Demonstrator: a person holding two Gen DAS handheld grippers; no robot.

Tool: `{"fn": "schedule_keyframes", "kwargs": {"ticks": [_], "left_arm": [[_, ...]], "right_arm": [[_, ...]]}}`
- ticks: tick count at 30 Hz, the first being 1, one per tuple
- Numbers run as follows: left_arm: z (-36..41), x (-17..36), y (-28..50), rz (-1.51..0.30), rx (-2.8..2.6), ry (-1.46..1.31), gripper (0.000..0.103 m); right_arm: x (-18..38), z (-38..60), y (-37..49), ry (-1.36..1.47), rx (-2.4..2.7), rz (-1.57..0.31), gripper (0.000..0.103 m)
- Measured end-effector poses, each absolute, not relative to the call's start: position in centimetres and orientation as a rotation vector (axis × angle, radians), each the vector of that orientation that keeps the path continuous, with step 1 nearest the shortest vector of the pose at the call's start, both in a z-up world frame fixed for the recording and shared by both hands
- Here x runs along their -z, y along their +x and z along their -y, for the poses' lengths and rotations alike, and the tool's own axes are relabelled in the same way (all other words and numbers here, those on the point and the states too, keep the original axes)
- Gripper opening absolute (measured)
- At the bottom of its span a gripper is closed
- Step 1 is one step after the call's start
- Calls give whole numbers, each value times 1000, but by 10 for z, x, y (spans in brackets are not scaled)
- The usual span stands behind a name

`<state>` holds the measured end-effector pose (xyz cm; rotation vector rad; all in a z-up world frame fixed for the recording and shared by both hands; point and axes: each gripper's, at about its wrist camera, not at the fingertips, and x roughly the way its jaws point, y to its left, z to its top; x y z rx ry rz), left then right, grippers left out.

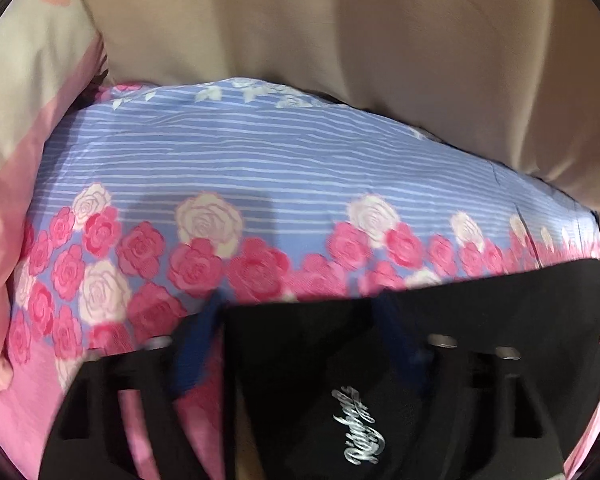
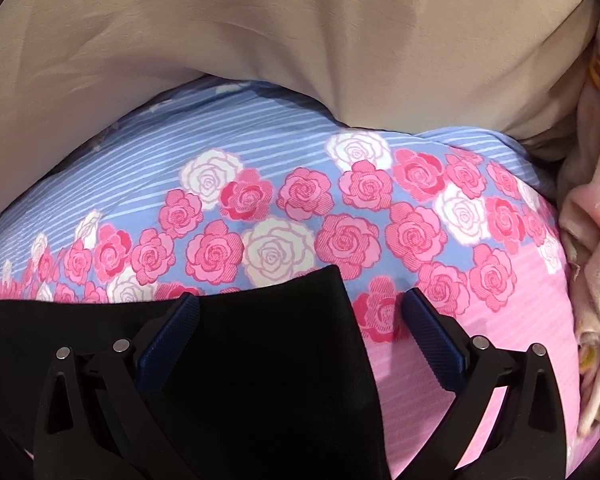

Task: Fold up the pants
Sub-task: 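Close the left tool on the waistband while the right tool grasps it too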

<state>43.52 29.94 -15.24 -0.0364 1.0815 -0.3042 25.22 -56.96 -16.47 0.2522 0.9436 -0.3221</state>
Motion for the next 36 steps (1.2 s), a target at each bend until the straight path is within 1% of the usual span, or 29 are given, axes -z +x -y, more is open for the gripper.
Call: {"fn": "schedule_keyframes", "kwargs": {"ticks": [1, 3, 5, 6, 7, 8, 9, 10, 12, 14, 16, 18, 21, 27, 30, 32, 33, 36], "left_arm": [[-296, 152, 429, -1085, 284, -22, 58], [-292, 154, 425, -1085, 253, -20, 53], [-291, 153, 423, -1089, 232, -38, 44], [-289, 153, 423, -1090, 222, -43, 34], [-288, 152, 422, -1094, 223, -58, 29], [-287, 152, 422, -1096, 218, -59, 27], [-284, 152, 421, -1097, 220, -59, 24], [-281, 151, 420, -1098, 216, -50, 22], [-277, 151, 419, -1103, 223, -58, 21], [-277, 149, 415, -1108, 233, -68, 21], [-275, 146, 412, -1106, 243, -76, 21], [-273, 140, 409, -1097, 252, -78, 21], [-278, 121, 403, -1061, 268, -106, 21], [-290, 62, 364, -953, 360, -150, 21], [-292, 28, 326, -887, 435, -148, 21], [-295, 4, 287, -848, 487, -148, 21], [-298, -3, 269, -841, 501, -144, 21], [-308, -11, 221, -843, 511, -145, 21]], "right_arm": [[165, 569, 250, 245, 313, -933, 98], [165, 568, 245, 232, 302, -922, 98], [166, 569, 242, 224, 286, -918, 98], [166, 569, 241, 216, 277, -918, 96], [165, 569, 240, 206, 255, -916, 86], [164, 568, 240, 197, 238, -911, 71], [161, 568, 238, 195, 207, -906, 64], [159, 567, 238, 192, 192, -909, 55], [156, 568, 237, 196, 165, -929, 44], [152, 567, 236, 218, 143, -938, 29], [148, 564, 233, 223, 117, -950, 22], [141, 557, 230, 194, 114, -952, 20], [124, 549, 223, 169, 118, -934, 19], [59, 535, 192, 116, 85, -827, 19], [19, 520, 168, 76, 43, -753, 19], [-7, 512, 135, 47, 6, -714, 19], [-13, 505, 130, 36, -3, -707, 19], [-24, 495, 80, 10, -19, -707, 19]]}}
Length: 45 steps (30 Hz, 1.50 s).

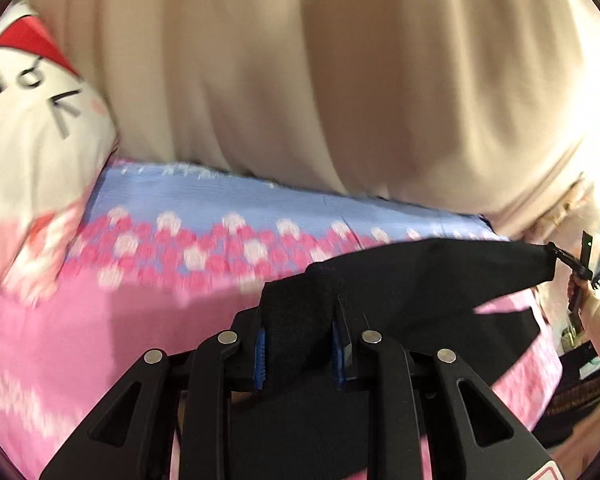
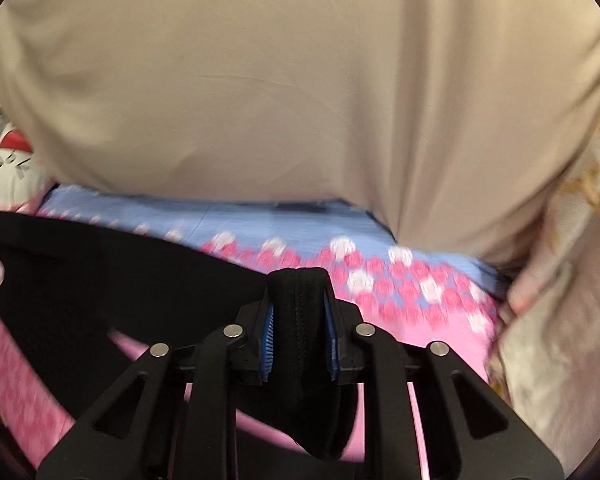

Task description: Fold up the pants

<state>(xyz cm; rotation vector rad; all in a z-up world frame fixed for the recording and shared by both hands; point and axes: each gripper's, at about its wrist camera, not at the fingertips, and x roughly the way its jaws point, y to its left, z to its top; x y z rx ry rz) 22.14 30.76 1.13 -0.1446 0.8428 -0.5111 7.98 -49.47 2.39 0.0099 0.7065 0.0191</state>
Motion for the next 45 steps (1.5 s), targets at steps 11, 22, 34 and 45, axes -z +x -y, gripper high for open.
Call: {"fn": "schedule_keyframes", "kwargs": {"ticks": [11, 22, 34, 45], "left_arm": [[-346, 114, 109, -1168, 241, -196, 31], [-389, 60, 63, -1091, -72, -113, 56], [-180, 0, 87, -868, 119, -96, 75], [-65, 31, 72, -960, 259, -154, 75]], "right_arm": [[105, 522, -47, 109, 168, -1071, 37], [79, 560, -134, 492, 344, -848, 68], [122, 565, -56, 964, 220, -878, 21], [68, 538, -60, 466, 179, -908, 22]]}}
